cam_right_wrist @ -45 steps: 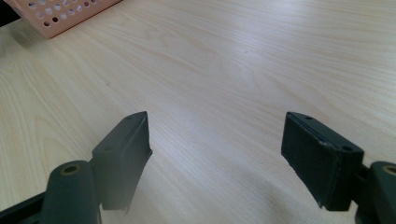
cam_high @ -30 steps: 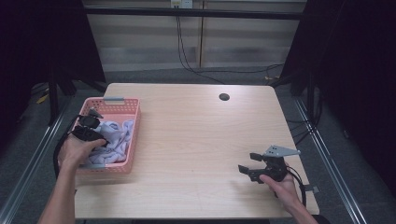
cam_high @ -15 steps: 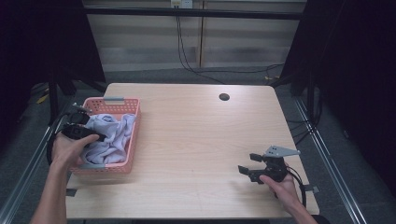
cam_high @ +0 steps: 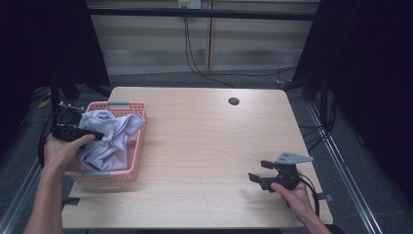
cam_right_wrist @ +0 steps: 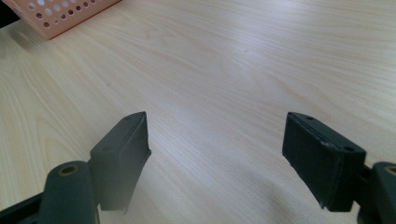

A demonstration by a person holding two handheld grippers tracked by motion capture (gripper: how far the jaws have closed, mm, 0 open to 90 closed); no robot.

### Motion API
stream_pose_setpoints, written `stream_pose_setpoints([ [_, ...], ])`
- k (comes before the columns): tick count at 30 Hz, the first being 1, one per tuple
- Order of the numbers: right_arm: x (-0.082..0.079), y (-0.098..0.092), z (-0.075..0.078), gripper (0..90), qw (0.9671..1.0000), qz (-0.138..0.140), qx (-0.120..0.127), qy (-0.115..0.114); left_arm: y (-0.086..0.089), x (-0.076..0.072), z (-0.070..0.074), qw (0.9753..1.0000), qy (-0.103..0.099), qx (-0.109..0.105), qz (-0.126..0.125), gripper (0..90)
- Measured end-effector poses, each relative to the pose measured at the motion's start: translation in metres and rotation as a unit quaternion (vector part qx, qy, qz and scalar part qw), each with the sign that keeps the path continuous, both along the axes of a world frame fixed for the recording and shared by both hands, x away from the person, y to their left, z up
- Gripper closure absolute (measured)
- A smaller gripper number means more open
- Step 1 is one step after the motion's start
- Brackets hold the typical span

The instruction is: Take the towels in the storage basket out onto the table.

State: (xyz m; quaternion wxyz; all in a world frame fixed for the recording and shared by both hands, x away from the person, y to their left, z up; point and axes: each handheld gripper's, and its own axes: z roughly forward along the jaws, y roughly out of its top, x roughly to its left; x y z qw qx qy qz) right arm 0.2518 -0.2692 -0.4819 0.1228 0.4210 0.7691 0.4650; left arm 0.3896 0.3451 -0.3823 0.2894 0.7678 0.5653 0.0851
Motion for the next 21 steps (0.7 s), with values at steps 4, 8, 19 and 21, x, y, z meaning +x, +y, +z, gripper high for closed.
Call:
stream_pose_setpoints([
  [4, 0.000, 0.000, 0.000, 22.3, 1.0000, 0.000, -0.001, 0.002, 0.003, -0.001, 0.006, 1.0000, -0.008, -0.005, 0.004, 61.5],
  [8, 0.000, 0.001, 0.000, 22.3, 1.0000, -0.001, -0.001, 0.002, 0.005, -0.004, 0.015, 0.9997, -0.024, -0.008, 0.003, 61.5],
  [19, 0.000, 0.000, 0.000, 21.2, 1.0000, -0.002, 0.001, 0.003, 0.001, -0.004, 0.034, 0.9983, -0.051, -0.029, -0.005, 61.3],
  [21, 0.000, 0.000, 0.000, 21.2, 1.0000, -0.002, 0.001, 0.003, 0.000, -0.005, 0.038, 0.9978, -0.057, -0.032, -0.007, 61.3],
])
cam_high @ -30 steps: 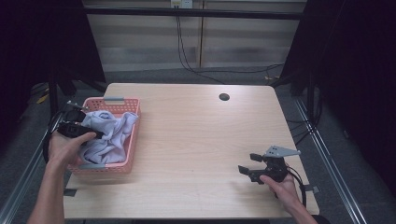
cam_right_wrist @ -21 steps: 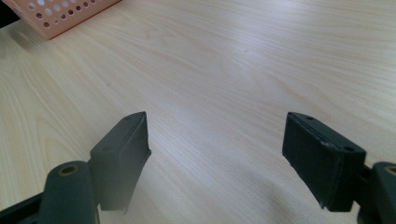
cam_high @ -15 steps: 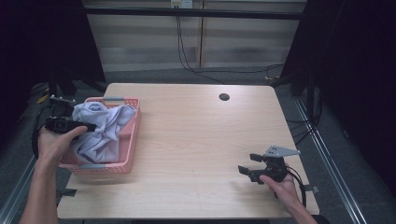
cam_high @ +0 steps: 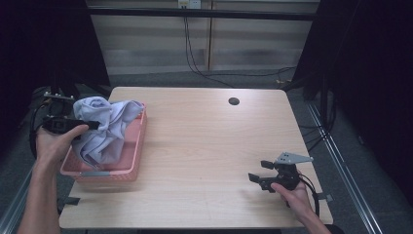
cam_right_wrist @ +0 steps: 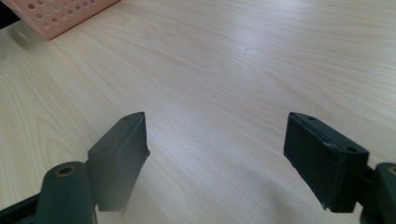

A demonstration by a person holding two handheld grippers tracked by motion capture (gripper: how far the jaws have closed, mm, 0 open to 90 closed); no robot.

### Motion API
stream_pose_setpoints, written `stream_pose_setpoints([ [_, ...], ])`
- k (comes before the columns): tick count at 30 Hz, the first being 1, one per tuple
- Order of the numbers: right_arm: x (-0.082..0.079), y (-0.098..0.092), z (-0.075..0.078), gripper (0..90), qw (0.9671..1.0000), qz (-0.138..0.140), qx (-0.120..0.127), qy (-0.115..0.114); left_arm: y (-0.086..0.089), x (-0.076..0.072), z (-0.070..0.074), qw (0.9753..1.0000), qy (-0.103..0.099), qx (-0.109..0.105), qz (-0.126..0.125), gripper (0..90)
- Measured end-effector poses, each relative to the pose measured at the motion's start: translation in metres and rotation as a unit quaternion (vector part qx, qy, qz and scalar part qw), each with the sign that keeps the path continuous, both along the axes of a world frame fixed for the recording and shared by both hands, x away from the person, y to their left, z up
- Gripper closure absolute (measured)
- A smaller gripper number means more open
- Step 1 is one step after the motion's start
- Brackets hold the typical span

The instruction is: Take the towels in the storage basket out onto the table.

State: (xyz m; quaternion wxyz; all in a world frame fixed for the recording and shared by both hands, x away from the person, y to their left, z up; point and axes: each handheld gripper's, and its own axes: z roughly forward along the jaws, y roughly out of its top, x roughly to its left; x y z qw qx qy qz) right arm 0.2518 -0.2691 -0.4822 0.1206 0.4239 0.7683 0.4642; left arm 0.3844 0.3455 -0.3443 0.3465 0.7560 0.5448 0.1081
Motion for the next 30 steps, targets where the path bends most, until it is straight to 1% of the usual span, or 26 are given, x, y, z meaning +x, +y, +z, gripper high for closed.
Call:
stream_pose_setpoints([
  [4, 0.000, 0.000, 0.000, 21.2, 1.0000, 0.000, -0.001, 0.001, -0.001, -0.002, 0.006, 0.9999, -0.012, 0.001, -0.002, 61.1],
  [5, 0.000, 0.000, 0.000, 21.3, 1.0000, 0.000, -0.001, 0.001, -0.001, -0.003, 0.008, 0.9997, -0.022, 0.007, -0.003, 61.1],
  [6, 0.000, 0.000, 0.000, 21.2, 1.0000, 0.001, 0.000, 0.000, -0.003, -0.003, 0.009, 0.9996, -0.029, 0.000, 0.002, 61.1],
  [8, 0.000, 0.001, 0.000, 21.3, 1.0000, 0.002, -0.002, 0.002, -0.003, -0.003, 0.012, 0.9997, -0.025, 0.006, -0.005, 61.1],
  [10, 0.000, 0.001, -0.001, 21.2, 1.0000, 0.002, -0.002, 0.002, -0.004, -0.004, 0.016, 0.9994, -0.032, 0.010, -0.007, 61.1],
  [11, 0.000, 0.001, -0.001, 21.2, 1.0000, 0.003, -0.002, 0.002, -0.004, -0.005, 0.018, 0.9994, -0.035, 0.003, -0.006, 61.0],
  [12, 0.000, 0.001, -0.001, 21.2, 1.0000, 0.003, -0.002, 0.002, -0.004, -0.005, 0.018, 0.9994, -0.035, 0.003, -0.006, 61.1],
  [13, 0.000, 0.001, 0.000, 21.3, 1.0000, 0.004, -0.002, 0.000, -0.004, -0.005, 0.023, 0.9992, -0.039, -0.002, -0.011, 61.0],
  [15, 0.000, 0.001, 0.000, 21.3, 1.0000, 0.002, -0.003, 0.002, -0.005, -0.007, 0.027, 0.9989, -0.046, -0.002, -0.012, 61.0],
  [17, 0.000, 0.001, 0.000, 21.3, 1.0000, 0.002, 0.000, 0.002, -0.007, -0.008, 0.030, 0.9985, -0.050, -0.007, -0.020, 61.0],
  [18, 0.000, 0.001, 0.000, 21.3, 1.0000, 0.003, 0.000, 0.002, -0.008, -0.008, 0.030, 0.9984, -0.052, -0.005, -0.022, 61.0],
  [20, 0.000, 0.000, 0.000, 21.3, 1.0000, 0.003, 0.000, 0.002, -0.009, -0.008, 0.031, 0.9983, -0.048, 0.002, -0.032, 61.0],
  [21, 0.000, 0.000, 0.000, 21.3, 1.0000, 0.003, 0.000, 0.002, -0.009, -0.008, 0.031, 0.9983, -0.048, 0.002, -0.032, 61.0],
  [22, 0.000, 0.001, 0.000, 21.3, 1.0000, 0.003, -0.001, 0.001, -0.011, -0.008, 0.032, 0.9983, -0.047, -0.004, -0.035, 61.0],
  [24, 0.000, 0.001, 0.000, 21.3, 1.0000, 0.002, -0.001, 0.001, -0.010, -0.008, 0.033, 0.9982, -0.048, -0.005, -0.037, 61.0],
  [25, 0.000, 0.001, 0.000, 21.3, 1.0000, 0.002, -0.001, 0.001, -0.010, -0.009, 0.035, 0.9977, -0.055, -0.008, -0.040, 61.0],
  [26, 0.000, 0.001, 0.000, 21.3, 1.0000, 0.002, -0.002, 0.001, -0.011, -0.009, 0.037, 0.9975, -0.056, -0.006, -0.043, 61.1],
  [27, 0.000, 0.000, 0.000, 21.3, 1.0000, 0.003, -0.002, -0.001, -0.012, -0.009, 0.038, 0.9977, -0.051, -0.004, -0.045, 61.1],
  [28, 0.000, 0.000, 0.001, 21.3, 1.0000, 0.003, 0.000, -0.003, -0.014, -0.009, 0.039, 0.9975, -0.050, 0.003, -0.051, 61.1],
  [30, 0.000, 0.000, 0.001, 21.3, 1.0000, 0.003, 0.001, -0.004, -0.015, -0.009, 0.043, 0.9973, -0.046, 0.007, -0.057, 61.1],
])
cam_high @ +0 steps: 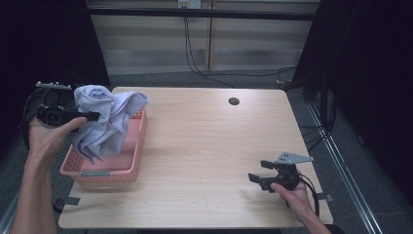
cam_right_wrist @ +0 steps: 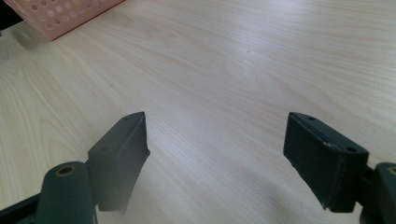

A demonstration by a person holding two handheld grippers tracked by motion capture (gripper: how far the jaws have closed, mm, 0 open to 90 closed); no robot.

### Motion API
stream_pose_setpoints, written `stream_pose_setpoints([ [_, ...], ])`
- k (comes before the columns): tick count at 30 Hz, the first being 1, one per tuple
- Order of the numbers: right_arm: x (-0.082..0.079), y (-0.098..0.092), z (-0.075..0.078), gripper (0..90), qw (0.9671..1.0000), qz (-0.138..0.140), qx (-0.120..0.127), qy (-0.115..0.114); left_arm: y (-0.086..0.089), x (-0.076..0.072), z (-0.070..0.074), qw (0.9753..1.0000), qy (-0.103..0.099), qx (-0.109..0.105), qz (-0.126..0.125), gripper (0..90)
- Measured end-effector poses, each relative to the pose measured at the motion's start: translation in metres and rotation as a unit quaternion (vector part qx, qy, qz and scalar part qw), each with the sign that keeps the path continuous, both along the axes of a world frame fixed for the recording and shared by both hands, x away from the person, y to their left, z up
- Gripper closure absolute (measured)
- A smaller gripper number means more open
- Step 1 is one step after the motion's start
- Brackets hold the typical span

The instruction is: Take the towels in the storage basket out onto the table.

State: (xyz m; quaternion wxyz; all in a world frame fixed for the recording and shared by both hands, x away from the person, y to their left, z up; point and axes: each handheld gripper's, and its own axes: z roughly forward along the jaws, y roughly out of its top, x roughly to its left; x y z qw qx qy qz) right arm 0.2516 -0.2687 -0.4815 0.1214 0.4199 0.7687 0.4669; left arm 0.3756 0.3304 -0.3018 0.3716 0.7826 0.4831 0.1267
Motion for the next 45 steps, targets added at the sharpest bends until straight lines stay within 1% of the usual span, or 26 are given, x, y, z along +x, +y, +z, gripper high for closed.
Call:
stream_pose_setpoints([
  [4, 0.000, 0.000, 0.000, 21.3, 1.0000, 0.001, -0.002, 0.002, -0.001, 0.000, 0.008, 1.0000, 0.000, 0.003, -0.002, 61.1],
  [5, 0.000, 0.000, 0.000, 21.3, 1.0000, 0.001, 0.000, 0.000, -0.002, 0.000, 0.013, 1.0000, 0.003, 0.008, -0.006, 61.1],
  [8, 0.000, 0.000, 0.000, 21.3, 1.0000, 0.000, 0.001, 0.000, -0.004, 0.000, 0.019, 0.9998, 0.009, 0.010, -0.015, 61.1],
  [11, 0.000, 0.000, 0.000, 21.2, 1.0000, 0.002, 0.000, 0.002, -0.007, 0.001, 0.023, 0.9998, 0.006, 0.009, -0.015, 61.3],
  [12, 0.000, 0.000, 0.000, 21.1, 1.0000, 0.002, -0.002, 0.002, -0.009, 0.001, 0.025, 0.9999, 0.008, 0.004, -0.013, 61.3],
  [14, 0.000, 0.000, 0.000, 20.8, 1.0000, 0.001, 0.000, 0.002, -0.012, 0.002, 0.028, 0.9997, 0.008, 0.013, -0.019, 61.3],
  [16, 0.000, 0.000, 0.000, 20.8, 1.0000, 0.001, 0.000, 0.002, -0.014, 0.002, 0.030, 0.9997, 0.010, 0.010, -0.021, 61.3],
  [20, 0.000, 0.000, 0.000, 20.8, 1.0000, 0.002, 0.001, 0.002, -0.026, 0.001, 0.042, 0.9993, 0.008, 0.020, -0.031, 61.2],
  [24, 0.000, 0.000, 0.000, 20.8, 1.0000, 0.002, 0.002, 0.002, -0.038, 0.002, 0.047, 0.9989, 0.006, 0.018, -0.042, 61.3],
  [25, -0.001, 0.000, 0.000, 20.7, 1.0000, 0.003, 0.001, 0.002, -0.042, 0.003, 0.048, 0.9986, 0.008, 0.019, -0.049, 61.3],
  [27, 0.000, 0.000, 0.000, 20.5, 1.0000, 0.003, 0.000, 0.003, -0.052, 0.003, 0.048, 0.9985, 0.008, 0.017, -0.052, 61.3],
  [28, 0.000, 0.000, 0.000, 20.6, 1.0000, 0.003, 0.001, 0.003, -0.056, 0.004, 0.047, 0.9979, 0.009, 0.020, -0.061, 61.3],
  [30, -0.001, 0.000, 0.001, 20.5, 1.0000, 0.003, 0.002, 0.002, -0.066, 0.006, 0.045, 0.9975, 0.012, 0.015, -0.068, 61.3],
  [31, 0.000, 0.000, 0.000, 20.5, 1.0000, 0.003, 0.002, 0.001, -0.071, 0.007, 0.044, 0.9971, 0.011, 0.018, -0.074, 61.3],
  [33, -0.001, 0.000, 0.001, 20.5, 1.0000, 0.003, 0.002, 0.002, -0.080, 0.009, 0.042, 0.9971, 0.011, 0.015, -0.074, 61.3],
  [34, -0.001, 0.000, 0.001, 20.4, 1.0000, 0.003, 0.003, 0.002, -0.080, 0.009, 0.042, 0.9971, 0.011, 0.015, -0.074, 61.3],
  [35, -0.001, -0.001, 0.001, 20.4, 1.0000, 0.002, 0.003, 0.001, -0.089, 0.011, 0.040, 0.9960, 0.017, 0.009, -0.088, 61.3],
  [36, -0.001, -0.001, 0.001, 20.4, 1.0000, 0.002, 0.003, 0.001, -0.093, 0.012, 0.039, 0.9956, 0.015, 0.008, -0.092, 61.2],
  [37, -0.001, -0.001, 0.001, 20.3, 1.0000, 0.001, 0.003, 0.001, -0.099, 0.013, 0.037, 0.9955, 0.013, 0.009, -0.093, 61.3],
  [38, -0.001, -0.001, 0.001, 20.3, 1.0000, 0.000, 0.003, 0.000, -0.099, 0.013, 0.037, 0.9955, 0.013, 0.009, -0.093, 61.3],
  [39, -0.001, -0.001, 0.001, 20.3, 1.0000, 0.000, 0.003, 0.000, -0.109, 0.014, 0.035, 0.9948, 0.012, 0.009, -0.101, 61.2],
  [40, -0.001, -0.001, 0.001, 20.3, 1.0000, 0.000, 0.003, 0.000, -0.114, 0.015, 0.034, 0.9939, 0.013, 0.009, -0.109, 61.2],
  [42, -0.001, -0.001, 0.001, 20.3, 1.0000, 0.001, 0.003, 0.000, -0.123, 0.016, 0.032, 0.9939, 0.011, -0.002, -0.109, 61.2],
  [43, -0.001, -0.002, 0.002, 20.3, 1.0000, 0.001, 0.003, -0.001, -0.128, 0.016, 0.030, 0.9932, 0.011, -0.005, -0.115, 61.2],
  [44, -0.001, -0.002, 0.002, 20.3, 1.0000, 0.001, 0.003, -0.001, -0.128, 0.016, 0.030, 0.9932, 0.011, -0.005, -0.115, 61.2],
  [45, -0.001, -0.002, 0.002, 20.3, 1.0000, 0.001, 0.003, -0.001, -0.137, 0.017, 0.027, 0.9920, 0.013, -0.007, -0.125, 61.2],
])
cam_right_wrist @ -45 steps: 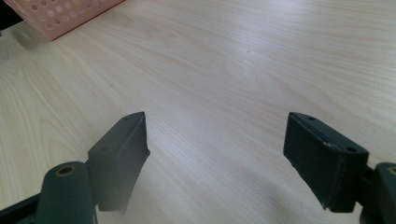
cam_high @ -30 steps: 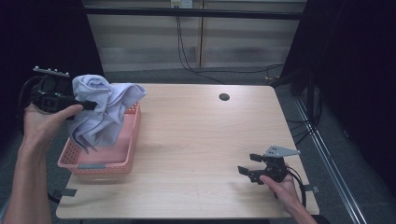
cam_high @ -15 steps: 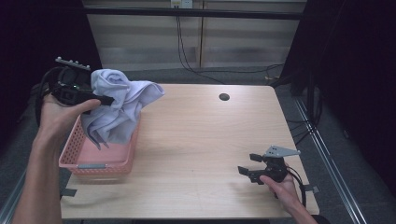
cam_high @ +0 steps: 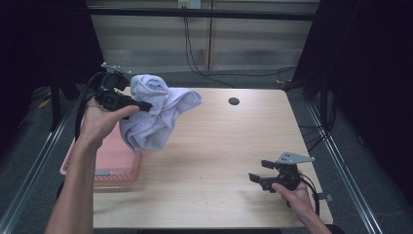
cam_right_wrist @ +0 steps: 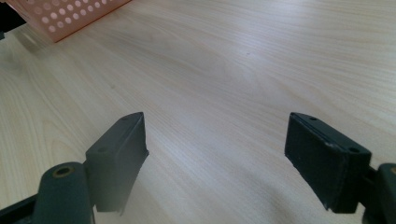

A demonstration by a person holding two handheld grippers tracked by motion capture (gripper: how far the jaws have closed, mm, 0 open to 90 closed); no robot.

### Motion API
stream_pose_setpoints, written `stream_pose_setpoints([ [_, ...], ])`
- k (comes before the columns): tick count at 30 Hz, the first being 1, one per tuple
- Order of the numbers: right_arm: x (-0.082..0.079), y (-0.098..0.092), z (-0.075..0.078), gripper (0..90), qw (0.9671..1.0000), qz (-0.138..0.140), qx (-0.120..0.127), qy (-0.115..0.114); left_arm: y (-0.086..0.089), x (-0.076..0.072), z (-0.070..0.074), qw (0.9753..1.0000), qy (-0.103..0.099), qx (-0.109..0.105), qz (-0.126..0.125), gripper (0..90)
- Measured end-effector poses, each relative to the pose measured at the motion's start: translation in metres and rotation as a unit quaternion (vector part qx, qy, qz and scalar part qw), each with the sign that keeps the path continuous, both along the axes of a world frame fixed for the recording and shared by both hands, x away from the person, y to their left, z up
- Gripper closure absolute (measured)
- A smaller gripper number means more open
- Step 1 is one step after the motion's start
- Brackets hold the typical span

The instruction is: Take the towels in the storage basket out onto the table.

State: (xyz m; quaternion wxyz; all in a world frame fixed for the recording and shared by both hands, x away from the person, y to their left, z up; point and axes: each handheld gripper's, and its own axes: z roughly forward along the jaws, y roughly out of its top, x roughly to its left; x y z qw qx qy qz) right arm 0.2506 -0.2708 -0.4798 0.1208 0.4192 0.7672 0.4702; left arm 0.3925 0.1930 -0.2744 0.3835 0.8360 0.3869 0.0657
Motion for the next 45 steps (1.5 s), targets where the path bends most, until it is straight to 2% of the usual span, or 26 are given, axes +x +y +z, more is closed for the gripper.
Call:
stream_pose_setpoints([
  [2, 0.000, 0.000, 0.000, 20.3, 1.0000, 0.000, -0.001, 0.000, -0.013, 0.000, -0.004, 0.9999, -0.002, 0.003, -0.013, 61.1],
  [5, 0.000, -0.001, 0.000, 20.3, 1.0000, -0.001, -0.003, 0.000, -0.028, -0.001, -0.009, 0.9997, 0.001, -0.008, -0.024, 61.1],
  [8, 0.001, -0.002, 0.001, 20.0, 1.0000, -0.004, -0.001, 0.000, -0.046, -0.002, -0.016, 0.9994, 0.000, 0.000, -0.033, 60.6],
  [11, 0.001, -0.003, 0.001, 20.0, 1.0000, -0.004, -0.002, -0.004, -0.061, -0.002, -0.022, 0.9989, -0.001, -0.003, -0.047, 60.5],
  [16, 0.001, -0.006, 0.003, 20.1, 1.0000, -0.007, 0.002, -0.006, -0.082, -0.006, -0.039, 0.9981, 0.008, -0.016, -0.060, 60.3],
  [17, 0.001, -0.006, 0.003, 20.1, 1.0000, -0.007, 0.001, -0.005, -0.082, -0.006, -0.039, 0.9981, 0.008, -0.016, -0.060, 60.2],
  [18, 0.001, -0.007, 0.003, 20.1, 0.9999, -0.008, 0.003, -0.005, -0.093, -0.009, -0.050, 0.9979, 0.009, -0.014, -0.063, 60.1],
  [19, 0.001, -0.007, 0.003, 20.1, 0.9999, -0.008, 0.003, -0.005, -0.093, -0.009, -0.050, 0.9979, 0.009, -0.014, -0.063, 60.1],
  [20, 0.001, -0.008, 0.003, 20.1, 0.9999, -0.009, 0.003, -0.006, -0.103, -0.010, -0.061, 0.9972, 0.015, -0.014, -0.073, 60.0],
  [22, 0.001, -0.009, 0.004, 20.2, 0.9999, -0.009, 0.003, -0.008, -0.116, -0.012, -0.075, 0.9962, 0.025, -0.019, -0.081, 59.9],
  [23, 0.001, -0.009, 0.004, 20.2, 0.9999, -0.009, 0.003, -0.008, -0.116, -0.012, -0.075, 0.9962, 0.025, -0.019, -0.081, 59.8],
  [25, 0.001, -0.009, 0.003, 20.1, 0.9999, -0.010, 0.003, -0.007, -0.131, -0.014, -0.094, 0.9949, 0.036, -0.015, -0.093, 59.5],
  [28, 0.000, -0.009, 0.004, 20.1, 0.9999, -0.012, 0.004, -0.007, -0.142, -0.017, -0.115, 0.9939, 0.044, -0.013, -0.100, 59.1],
  [29, 0.000, -0.009, 0.004, 20.1, 0.9999, -0.012, 0.004, -0.007, -0.142, -0.017, -0.115, 0.9939, 0.044, -0.013, -0.100, 59.1],
  [30, 0.000, -0.009, 0.004, 20.1, 0.9999, -0.010, 0.003, -0.007, -0.146, -0.017, -0.122, 0.9935, 0.049, -0.011, -0.102, 59.1],
  [31, 0.000, -0.009, 0.004, 20.1, 0.9999, -0.010, 0.003, -0.008, -0.152, -0.019, -0.134, 0.9927, 0.053, -0.012, -0.107, 58.7],
  [33, 0.000, -0.009, 0.003, 20.2, 0.9999, -0.008, 0.001, -0.008, -0.154, -0.019, -0.139, 0.9929, 0.055, -0.013, -0.105, 58.2],
  [35, 0.000, -0.009, 0.003, 20.6, 1.0000, -0.006, 0.002, -0.008, -0.162, -0.023, -0.155, 0.9921, 0.058, -0.027, -0.107, 57.7],
  [36, 0.000, -0.009, 0.003, 20.6, 1.0000, -0.006, 0.002, -0.008, -0.166, -0.024, -0.161, 0.9914, 0.058, -0.024, -0.115, 57.3],
  [37, 0.000, -0.009, 0.004, 20.6, 0.9999, -0.007, 0.002, -0.008, -0.170, -0.025, -0.167, 0.9919, 0.059, -0.014, -0.112, 56.6],
  [38, 0.000, -0.009, 0.004, 20.6, 0.9999, -0.007, 0.002, -0.008, -0.170, -0.025, -0.167, 0.9919, 0.059, -0.014, -0.112, 55.3],
  [40, -0.001, -0.009, 0.004, 20.6, 0.9999, -0.009, 0.003, -0.011, -0.174, -0.025, -0.181, 0.9909, 0.063, -0.010, -0.118, 52.9],
  [41, -0.001, -0.009, 0.004, 20.6, 0.9999, -0.009, 0.003, -0.011, -0.174, -0.025, -0.181, 0.9909, 0.063, -0.010, -0.118, 51.2],
  [43, -0.002, -0.009, 0.005, 20.6, 0.9999, -0.008, 0.000, -0.013, -0.174, -0.025, -0.186, 0.9913, 0.064, -0.024, -0.113, 46.2],
  [45, -0.002, -0.009, 0.005, 20.6, 0.9999, -0.007, 0.000, -0.012, -0.174, -0.025, -0.186, 0.9913, 0.064, -0.025, -0.113, 41.0],
])
